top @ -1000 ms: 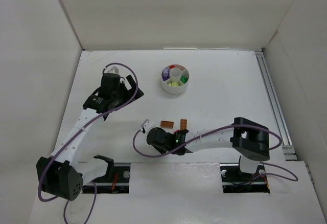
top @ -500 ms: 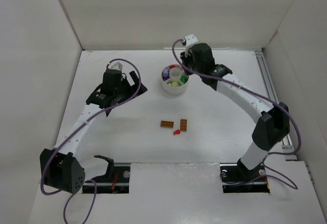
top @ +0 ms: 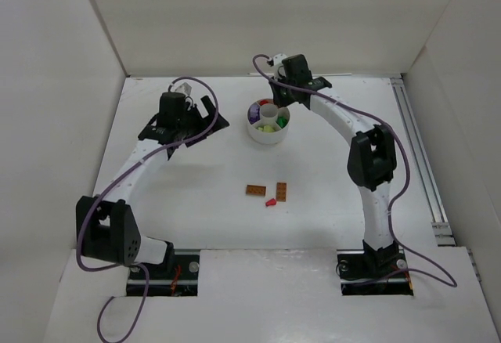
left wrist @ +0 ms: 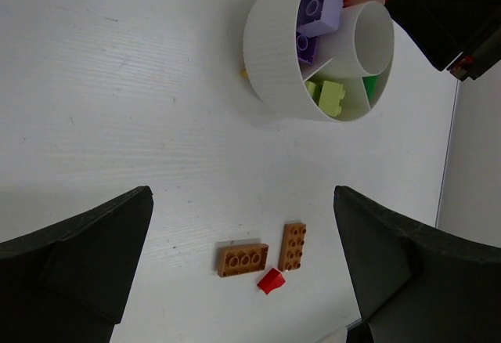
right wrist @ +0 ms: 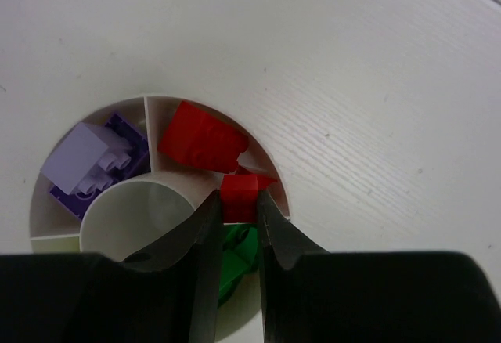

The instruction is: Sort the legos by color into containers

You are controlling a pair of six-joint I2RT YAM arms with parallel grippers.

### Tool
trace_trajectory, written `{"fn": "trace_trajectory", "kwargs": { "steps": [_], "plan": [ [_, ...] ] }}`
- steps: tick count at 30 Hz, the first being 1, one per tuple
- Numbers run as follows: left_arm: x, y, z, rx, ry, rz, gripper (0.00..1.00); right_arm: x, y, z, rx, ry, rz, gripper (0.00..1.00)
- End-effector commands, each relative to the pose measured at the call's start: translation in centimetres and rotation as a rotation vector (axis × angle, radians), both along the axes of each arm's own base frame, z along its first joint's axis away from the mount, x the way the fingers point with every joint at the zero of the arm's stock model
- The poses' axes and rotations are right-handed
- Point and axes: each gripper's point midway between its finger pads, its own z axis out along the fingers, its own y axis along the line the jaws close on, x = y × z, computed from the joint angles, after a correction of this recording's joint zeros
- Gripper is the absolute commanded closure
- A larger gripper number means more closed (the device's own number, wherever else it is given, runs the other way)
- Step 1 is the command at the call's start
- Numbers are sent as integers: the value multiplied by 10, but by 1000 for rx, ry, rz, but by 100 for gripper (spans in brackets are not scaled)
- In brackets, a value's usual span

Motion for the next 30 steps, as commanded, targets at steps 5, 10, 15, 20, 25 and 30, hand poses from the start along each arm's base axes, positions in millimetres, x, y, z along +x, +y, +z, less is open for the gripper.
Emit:
{"fn": "trace_trajectory", "kwargs": {
  "steps": [5,10,15,20,25,30],
  "plan": [
    [10,-13,14,-57,-49,-69,0,5,7,21,47,-23,21,79],
    [8,-12,23,-62,-79,-70,0,5,7,21,47,-23,21,67],
    [8,-11,26,-59,-89,-63,0,2,1,43,50,-62,3,54],
    [1,-9,34,-63,-107,-63,0,-9,-10,59,43,-90,-22,53],
    [-8,-5,45,-63,-145,-53,0,-20,-4,78,94,-114,28,51],
    [-16,-2,50,-59,-150,-46,0,-18,1,65,92,-84,43,57]
  ]
}}
